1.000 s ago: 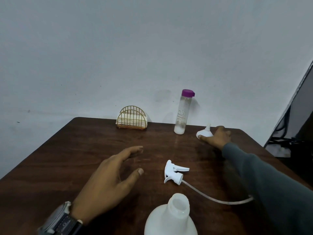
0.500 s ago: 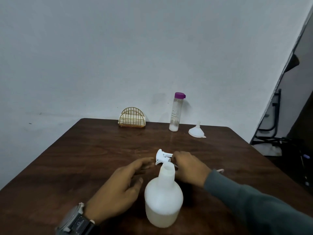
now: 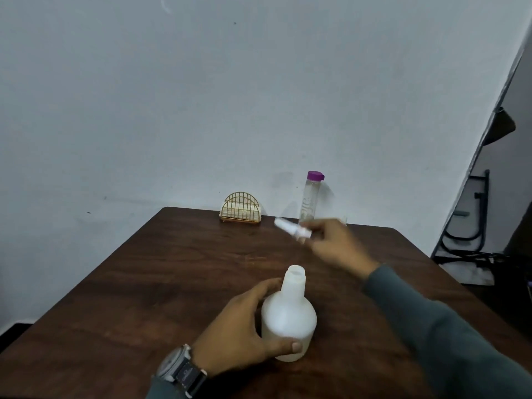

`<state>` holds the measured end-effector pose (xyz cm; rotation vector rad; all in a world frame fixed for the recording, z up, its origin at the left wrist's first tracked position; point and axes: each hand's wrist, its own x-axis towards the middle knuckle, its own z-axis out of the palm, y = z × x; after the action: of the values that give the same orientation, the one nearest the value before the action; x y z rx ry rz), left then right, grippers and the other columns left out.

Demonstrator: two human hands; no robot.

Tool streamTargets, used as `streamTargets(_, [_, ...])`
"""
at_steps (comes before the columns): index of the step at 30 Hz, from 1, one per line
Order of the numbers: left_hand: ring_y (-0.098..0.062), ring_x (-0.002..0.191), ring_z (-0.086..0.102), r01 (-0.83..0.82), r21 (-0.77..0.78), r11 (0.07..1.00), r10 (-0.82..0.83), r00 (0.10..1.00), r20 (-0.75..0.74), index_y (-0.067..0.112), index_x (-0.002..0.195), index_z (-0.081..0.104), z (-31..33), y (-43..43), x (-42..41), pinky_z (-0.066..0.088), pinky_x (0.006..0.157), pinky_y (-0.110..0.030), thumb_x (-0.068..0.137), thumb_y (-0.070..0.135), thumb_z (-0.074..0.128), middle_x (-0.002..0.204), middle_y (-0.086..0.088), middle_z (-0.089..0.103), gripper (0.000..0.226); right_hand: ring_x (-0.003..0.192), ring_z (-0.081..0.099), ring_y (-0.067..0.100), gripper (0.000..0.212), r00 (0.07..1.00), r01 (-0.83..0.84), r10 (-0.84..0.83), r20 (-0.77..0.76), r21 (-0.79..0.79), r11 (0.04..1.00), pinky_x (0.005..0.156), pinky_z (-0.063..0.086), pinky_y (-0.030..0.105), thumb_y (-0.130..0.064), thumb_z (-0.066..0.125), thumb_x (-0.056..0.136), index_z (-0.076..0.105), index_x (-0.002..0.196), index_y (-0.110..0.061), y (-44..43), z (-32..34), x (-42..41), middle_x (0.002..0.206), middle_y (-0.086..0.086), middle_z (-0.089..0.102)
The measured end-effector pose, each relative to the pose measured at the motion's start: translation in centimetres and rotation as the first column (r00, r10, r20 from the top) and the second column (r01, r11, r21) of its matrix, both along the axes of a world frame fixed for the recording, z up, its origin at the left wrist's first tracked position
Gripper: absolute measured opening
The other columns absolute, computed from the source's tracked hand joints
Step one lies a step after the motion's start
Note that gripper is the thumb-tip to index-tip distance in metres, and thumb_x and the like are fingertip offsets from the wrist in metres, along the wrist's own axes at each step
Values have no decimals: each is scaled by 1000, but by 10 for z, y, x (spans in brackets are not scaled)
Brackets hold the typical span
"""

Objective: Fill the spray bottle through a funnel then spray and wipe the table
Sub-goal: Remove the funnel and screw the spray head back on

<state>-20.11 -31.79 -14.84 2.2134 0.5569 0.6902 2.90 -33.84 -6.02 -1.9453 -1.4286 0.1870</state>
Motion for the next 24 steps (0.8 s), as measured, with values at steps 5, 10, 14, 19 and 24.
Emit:
streamTargets(5, [10, 115, 61, -81, 3, 997, 80, 993, 87, 45, 133, 56, -7, -7, 17, 54, 92, -16, 60, 58, 92, 124, 32, 65, 83, 79, 77, 20, 28, 735, 8, 309, -604, 462, 887, 79, 65, 32, 3, 57, 101, 59, 128, 7, -49, 79, -23, 105, 20, 71])
streamTargets(10, [9, 107, 65, -121, -9, 993, 121, 988, 101, 43, 129, 56, -9, -7, 21, 56, 84, -15, 56, 55, 94, 117, 28, 69, 83, 90, 75, 29, 18, 602, -34, 525, -601, 638, 769, 89, 62, 43, 0, 52, 102, 65, 113, 5, -82, 122, -39, 112, 17, 73])
streamTargets(14, [9, 106, 65, -148, -9, 989, 148, 983, 106, 42, 130, 56, -11, -6, 22, 57, 86, -19, 54, 57, 93, 117, 26, 70, 86, 89, 75, 28, 26, 630, -81, 543, -554, 649, 756, 87, 62, 41, -3, 53, 102, 62, 124, 10, -93, 138, -42, 114, 18, 72])
streamTargets(19, [11, 107, 63, -148, 7, 989, 146, 984, 103, 44, 130, 54, -12, -6, 22, 55, 84, -14, 54, 59, 93, 117, 26, 69, 86, 88, 75, 29, 26, 666, -95, 497, -557, 597, 796, 84, 63, 40, -2, 54, 102, 61, 124, 10, -97, 141, -43, 110, 17, 75])
streamTargets(24, [8, 108, 64, -142, 0, 990, 141, 984, 106, 42, 133, 55, -13, -4, 22, 56, 86, -17, 54, 59, 92, 119, 25, 69, 89, 85, 75, 28, 20, 683, -117, 458, -569, 533, 838, 82, 64, 39, -2, 54, 101, 65, 115, 8, -95, 139, -43, 107, 16, 74])
